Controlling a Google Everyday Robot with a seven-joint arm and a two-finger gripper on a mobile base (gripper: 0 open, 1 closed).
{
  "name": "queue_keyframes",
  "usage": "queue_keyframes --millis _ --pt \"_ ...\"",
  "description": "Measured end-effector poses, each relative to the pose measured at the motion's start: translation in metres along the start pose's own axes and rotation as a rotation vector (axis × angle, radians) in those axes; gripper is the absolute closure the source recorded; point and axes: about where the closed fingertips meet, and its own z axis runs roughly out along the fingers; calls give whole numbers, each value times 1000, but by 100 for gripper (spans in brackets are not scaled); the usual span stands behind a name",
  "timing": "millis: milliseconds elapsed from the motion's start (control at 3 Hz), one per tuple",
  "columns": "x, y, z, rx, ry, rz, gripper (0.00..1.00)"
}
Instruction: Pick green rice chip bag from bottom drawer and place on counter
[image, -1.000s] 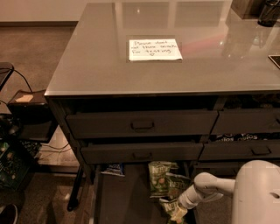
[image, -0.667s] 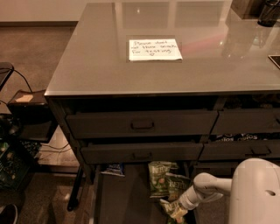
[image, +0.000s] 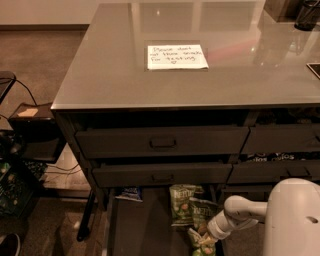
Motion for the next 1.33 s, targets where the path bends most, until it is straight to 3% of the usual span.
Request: queue_keyframes --millis 333,667,1333 --pt "-9 -3 -15 -4 -16 7 100" --pt "-22 -12 -44 6 -68 30 100" --pt "-70 -28 -144 59 -256 95 100"
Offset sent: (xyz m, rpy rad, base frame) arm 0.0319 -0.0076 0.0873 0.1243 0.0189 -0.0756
